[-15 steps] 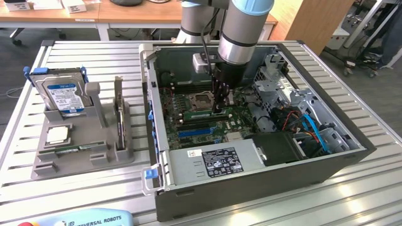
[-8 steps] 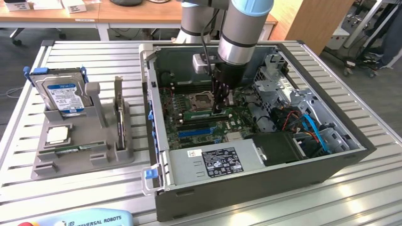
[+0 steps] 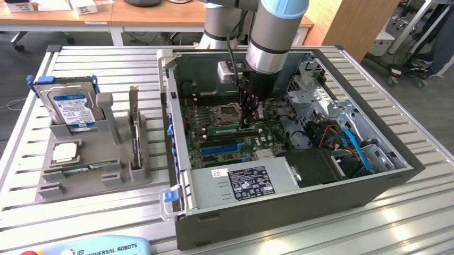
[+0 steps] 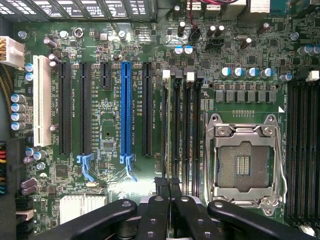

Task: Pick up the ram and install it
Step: 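Insert the ram into the slot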

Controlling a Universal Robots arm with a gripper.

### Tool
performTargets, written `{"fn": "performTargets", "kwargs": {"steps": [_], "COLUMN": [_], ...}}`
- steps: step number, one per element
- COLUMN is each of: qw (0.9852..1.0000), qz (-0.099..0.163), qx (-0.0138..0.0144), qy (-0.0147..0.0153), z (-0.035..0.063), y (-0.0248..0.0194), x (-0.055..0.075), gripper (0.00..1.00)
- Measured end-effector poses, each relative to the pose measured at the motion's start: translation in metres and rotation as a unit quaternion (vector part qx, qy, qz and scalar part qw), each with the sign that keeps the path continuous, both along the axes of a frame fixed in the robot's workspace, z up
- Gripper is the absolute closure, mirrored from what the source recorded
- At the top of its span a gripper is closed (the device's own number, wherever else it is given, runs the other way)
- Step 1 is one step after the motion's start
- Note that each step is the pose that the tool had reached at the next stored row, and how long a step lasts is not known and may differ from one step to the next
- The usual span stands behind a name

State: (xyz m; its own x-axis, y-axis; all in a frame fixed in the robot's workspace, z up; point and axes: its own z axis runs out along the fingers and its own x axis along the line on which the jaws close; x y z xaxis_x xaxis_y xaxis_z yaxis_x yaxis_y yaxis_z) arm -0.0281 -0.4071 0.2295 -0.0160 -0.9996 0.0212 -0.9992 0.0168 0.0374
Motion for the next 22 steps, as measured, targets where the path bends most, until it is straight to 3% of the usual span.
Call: {"fn": "performTargets", "kwargs": {"steps": [22], "qw": [1.0000], "qz": [0.008], "qx": [0.0000], "qy": [0.0000], "z": [0.0000], "y": [0.0000], "x": [0.0011], "gripper": [0.89]}}
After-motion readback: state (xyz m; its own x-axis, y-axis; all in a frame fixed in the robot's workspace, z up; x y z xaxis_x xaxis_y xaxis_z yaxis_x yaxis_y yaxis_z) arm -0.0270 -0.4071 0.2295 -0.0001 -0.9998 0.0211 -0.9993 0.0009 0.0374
